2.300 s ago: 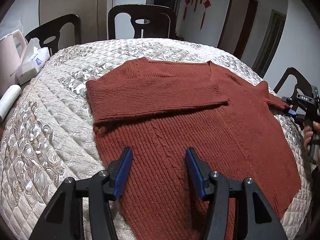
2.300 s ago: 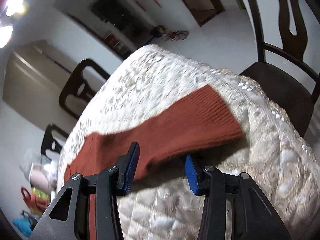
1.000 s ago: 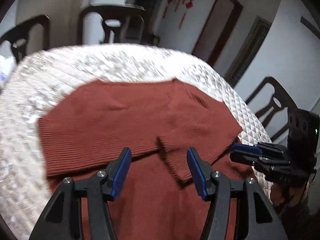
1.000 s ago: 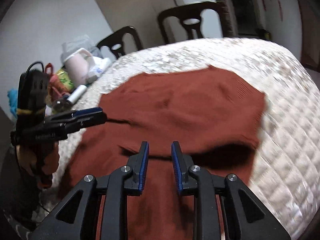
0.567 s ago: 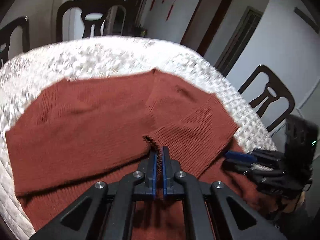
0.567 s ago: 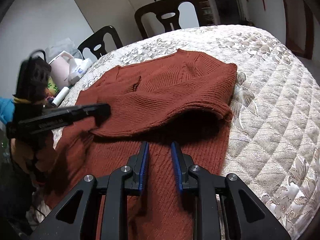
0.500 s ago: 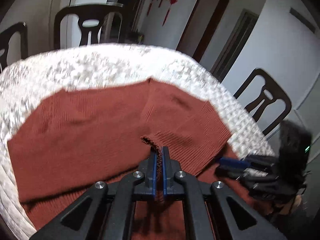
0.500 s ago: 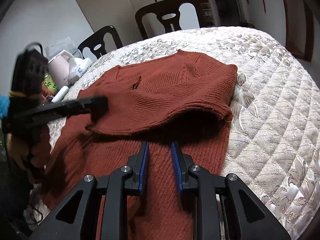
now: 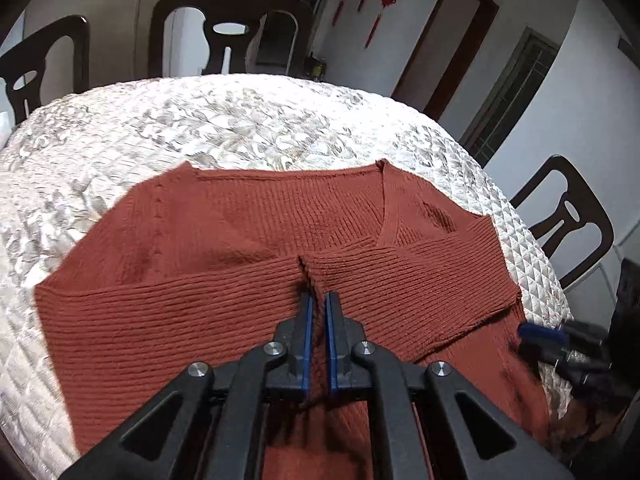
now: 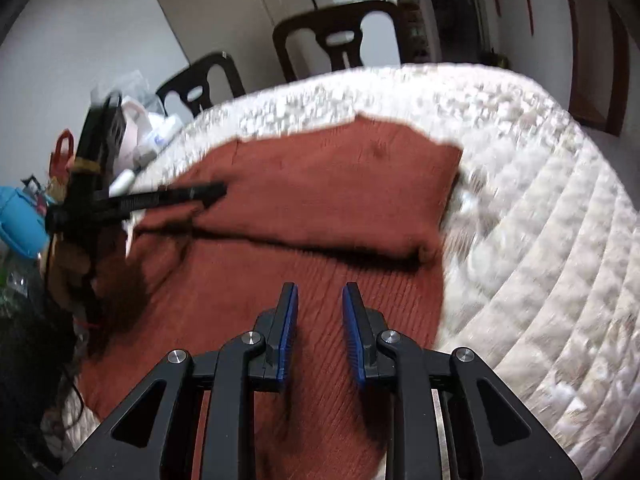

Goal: Fold small clothes

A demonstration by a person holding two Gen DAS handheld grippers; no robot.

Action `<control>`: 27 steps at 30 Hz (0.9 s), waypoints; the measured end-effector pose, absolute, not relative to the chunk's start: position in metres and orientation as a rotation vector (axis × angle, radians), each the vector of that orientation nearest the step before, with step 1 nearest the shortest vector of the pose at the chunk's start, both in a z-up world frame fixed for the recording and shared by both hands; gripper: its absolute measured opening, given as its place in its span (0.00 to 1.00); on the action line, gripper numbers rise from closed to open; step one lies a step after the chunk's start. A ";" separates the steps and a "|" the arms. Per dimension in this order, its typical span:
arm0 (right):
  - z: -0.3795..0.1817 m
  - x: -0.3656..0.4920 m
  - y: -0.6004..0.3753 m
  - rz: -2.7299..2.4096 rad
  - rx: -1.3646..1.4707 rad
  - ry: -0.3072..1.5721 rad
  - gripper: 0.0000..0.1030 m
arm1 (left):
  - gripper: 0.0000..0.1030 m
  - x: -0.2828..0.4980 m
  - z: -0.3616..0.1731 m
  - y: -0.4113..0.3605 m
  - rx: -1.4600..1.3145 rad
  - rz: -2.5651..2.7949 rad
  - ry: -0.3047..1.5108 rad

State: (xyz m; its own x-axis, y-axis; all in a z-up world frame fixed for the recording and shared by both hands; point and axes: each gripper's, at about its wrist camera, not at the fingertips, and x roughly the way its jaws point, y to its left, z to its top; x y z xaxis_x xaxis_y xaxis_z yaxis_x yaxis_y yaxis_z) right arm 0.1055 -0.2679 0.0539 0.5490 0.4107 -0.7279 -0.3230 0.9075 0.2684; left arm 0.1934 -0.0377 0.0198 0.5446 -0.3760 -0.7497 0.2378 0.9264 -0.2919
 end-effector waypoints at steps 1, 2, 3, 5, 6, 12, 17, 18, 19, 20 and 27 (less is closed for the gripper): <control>0.058 0.110 -0.270 0.418 0.112 0.875 0.23 | 0.08 0.191 0.023 -0.039 -0.158 -0.360 0.914; 0.060 0.114 -0.272 0.406 0.112 0.867 0.23 | 0.08 0.189 0.026 -0.038 -0.152 -0.354 0.901; 0.060 0.119 -0.273 0.396 0.109 0.863 0.23 | 0.08 0.190 0.029 -0.038 -0.145 -0.348 0.889; 0.057 0.130 -0.276 0.362 0.096 0.870 0.23 | 0.09 0.188 0.032 -0.039 -0.133 -0.352 0.877; 0.052 0.135 -0.277 0.346 0.080 0.884 0.23 | 0.11 0.187 0.033 -0.041 -0.118 -0.356 0.873; 0.048 0.146 -0.296 0.266 0.060 0.909 0.11 | 0.14 0.176 0.017 -0.020 -0.048 -0.275 0.895; 0.060 0.157 -0.298 0.287 0.071 0.880 0.11 | 0.14 0.172 0.019 0.017 -0.058 -0.175 0.873; 0.061 0.161 -0.295 0.292 0.058 0.874 0.12 | 0.14 0.173 0.020 0.023 -0.071 -0.164 0.871; 0.060 0.168 -0.291 0.302 0.054 0.876 0.12 | 0.16 0.173 0.020 0.029 -0.081 -0.156 0.869; 0.056 0.174 -0.289 0.302 0.051 0.886 0.12 | 0.17 0.173 0.018 0.034 -0.081 -0.144 0.868; 0.045 0.193 -0.297 0.265 0.047 0.925 0.13 | 0.19 0.166 0.012 0.046 -0.070 -0.115 0.874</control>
State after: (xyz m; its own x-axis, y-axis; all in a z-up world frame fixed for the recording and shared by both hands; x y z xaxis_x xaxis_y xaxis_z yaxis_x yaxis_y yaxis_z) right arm 0.1925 -0.2968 0.0447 0.5719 0.2458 -0.7826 -0.2060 0.9665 0.1531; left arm 0.1656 0.0460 0.0123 0.6363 -0.1297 -0.7605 0.0721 0.9915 -0.1087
